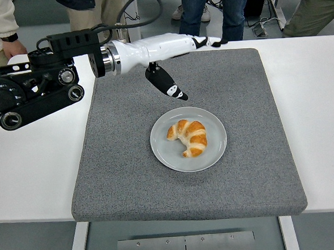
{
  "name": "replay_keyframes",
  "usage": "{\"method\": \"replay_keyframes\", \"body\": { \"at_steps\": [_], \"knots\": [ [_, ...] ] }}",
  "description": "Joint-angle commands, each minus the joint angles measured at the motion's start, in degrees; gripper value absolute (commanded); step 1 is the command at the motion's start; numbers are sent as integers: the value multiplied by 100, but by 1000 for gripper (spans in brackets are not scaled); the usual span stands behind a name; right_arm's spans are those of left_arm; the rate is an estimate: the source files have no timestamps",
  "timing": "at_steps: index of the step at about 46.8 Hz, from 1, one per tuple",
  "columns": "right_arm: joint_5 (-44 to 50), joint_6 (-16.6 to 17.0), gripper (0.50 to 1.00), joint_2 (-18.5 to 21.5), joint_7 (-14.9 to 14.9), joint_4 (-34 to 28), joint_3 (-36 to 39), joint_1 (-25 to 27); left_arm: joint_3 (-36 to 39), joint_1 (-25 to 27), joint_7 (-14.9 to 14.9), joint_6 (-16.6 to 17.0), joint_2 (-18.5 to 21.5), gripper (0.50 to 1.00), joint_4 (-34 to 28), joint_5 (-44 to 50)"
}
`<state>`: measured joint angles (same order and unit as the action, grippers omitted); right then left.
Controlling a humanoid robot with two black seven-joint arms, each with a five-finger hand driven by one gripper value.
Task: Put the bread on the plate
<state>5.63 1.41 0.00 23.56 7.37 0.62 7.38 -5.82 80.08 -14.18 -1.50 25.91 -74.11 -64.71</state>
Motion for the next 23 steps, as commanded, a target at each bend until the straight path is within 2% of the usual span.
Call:
{"method": "replay_keyframes", "body": {
  "at_steps": [1, 13, 23],
  "knots": [
    [0, 0, 1000, 0, 0, -8, 0, 0, -182, -45, 38, 27, 20, 971, 2, 423],
    [0, 0, 1000, 0, 0, 1, 0, 0, -297, -159, 47, 114, 239, 971, 64, 2189],
    [0, 0, 1000, 0, 0, 1, 0, 0, -859, -642, 55, 299, 283, 971, 397, 3165]
  ]
}}
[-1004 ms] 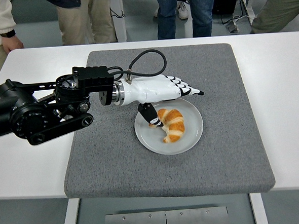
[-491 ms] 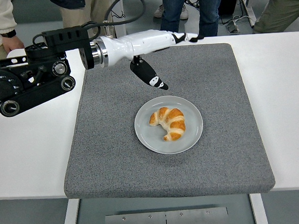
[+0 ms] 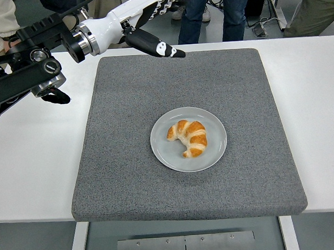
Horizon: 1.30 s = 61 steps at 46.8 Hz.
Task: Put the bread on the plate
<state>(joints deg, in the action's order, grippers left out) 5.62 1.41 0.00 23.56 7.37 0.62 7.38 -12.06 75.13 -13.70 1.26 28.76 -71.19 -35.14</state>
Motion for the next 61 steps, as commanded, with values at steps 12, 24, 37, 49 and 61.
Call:
{"method": "replay_keyframes", "body": {
  "at_steps": [12, 24, 37, 49, 61],
  "knots": [
    [0, 0, 1000, 0, 0, 2, 9, 0, -1430, -947, 306, 32, -63, 971, 369, 789],
    [0, 0, 1000, 0, 0, 2, 0, 0, -2213, -1668, 544, -3, -283, 971, 509, 1219],
    [0, 0, 1000, 0, 0, 2, 0, 0, -2389, -1976, 570, -29, -511, 971, 1062, 1984],
    [0, 9, 1000, 0, 0, 2, 0, 26, -2889, -2178, 544, -372, -845, 971, 2082, 2257],
    [0, 0, 1000, 0, 0, 2, 0, 62, -3092, -2204, 518, -785, -1443, 971, 3243, 2257]
  ]
}}
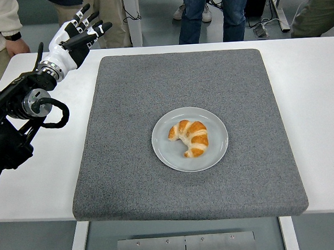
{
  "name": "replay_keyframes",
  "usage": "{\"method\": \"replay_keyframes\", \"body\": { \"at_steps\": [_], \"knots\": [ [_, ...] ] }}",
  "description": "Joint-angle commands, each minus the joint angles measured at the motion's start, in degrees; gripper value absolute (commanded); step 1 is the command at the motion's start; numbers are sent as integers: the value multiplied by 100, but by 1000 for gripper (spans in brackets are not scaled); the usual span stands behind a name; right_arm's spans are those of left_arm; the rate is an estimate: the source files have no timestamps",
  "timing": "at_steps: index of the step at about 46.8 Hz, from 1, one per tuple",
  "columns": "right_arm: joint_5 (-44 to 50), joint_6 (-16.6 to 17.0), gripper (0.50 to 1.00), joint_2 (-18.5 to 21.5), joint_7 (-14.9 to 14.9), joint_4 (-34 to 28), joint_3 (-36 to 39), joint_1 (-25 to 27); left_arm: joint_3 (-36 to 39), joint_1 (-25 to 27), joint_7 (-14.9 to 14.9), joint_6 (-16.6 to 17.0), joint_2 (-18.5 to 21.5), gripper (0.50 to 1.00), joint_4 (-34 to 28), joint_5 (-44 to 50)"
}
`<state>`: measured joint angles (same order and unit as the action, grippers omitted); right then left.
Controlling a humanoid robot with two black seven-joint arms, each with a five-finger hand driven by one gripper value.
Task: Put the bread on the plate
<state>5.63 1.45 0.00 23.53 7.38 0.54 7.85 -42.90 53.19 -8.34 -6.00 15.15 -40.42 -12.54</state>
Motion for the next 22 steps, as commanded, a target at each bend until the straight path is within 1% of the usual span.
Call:
{"method": "replay_keyframes", "body": {
  "at_steps": [1, 12, 15, 22],
  "knots": [
    [0, -4, 1000, 0, -6, 0, 7, 15, -8, -10, -19, -85, -126, 971, 210, -3],
    [0, -22, 1000, 0, 2, 0, 25, 15, -26, 51, -71, -366, -654, 971, 1062, 6],
    [0, -31, 1000, 0, 2, -9, 25, 15, -26, 51, -107, -419, -742, 971, 1159, 6],
    [0, -31, 1000, 0, 2, -17, -10, 15, -17, 51, -159, -419, -786, 971, 1177, 6]
  ]
}}
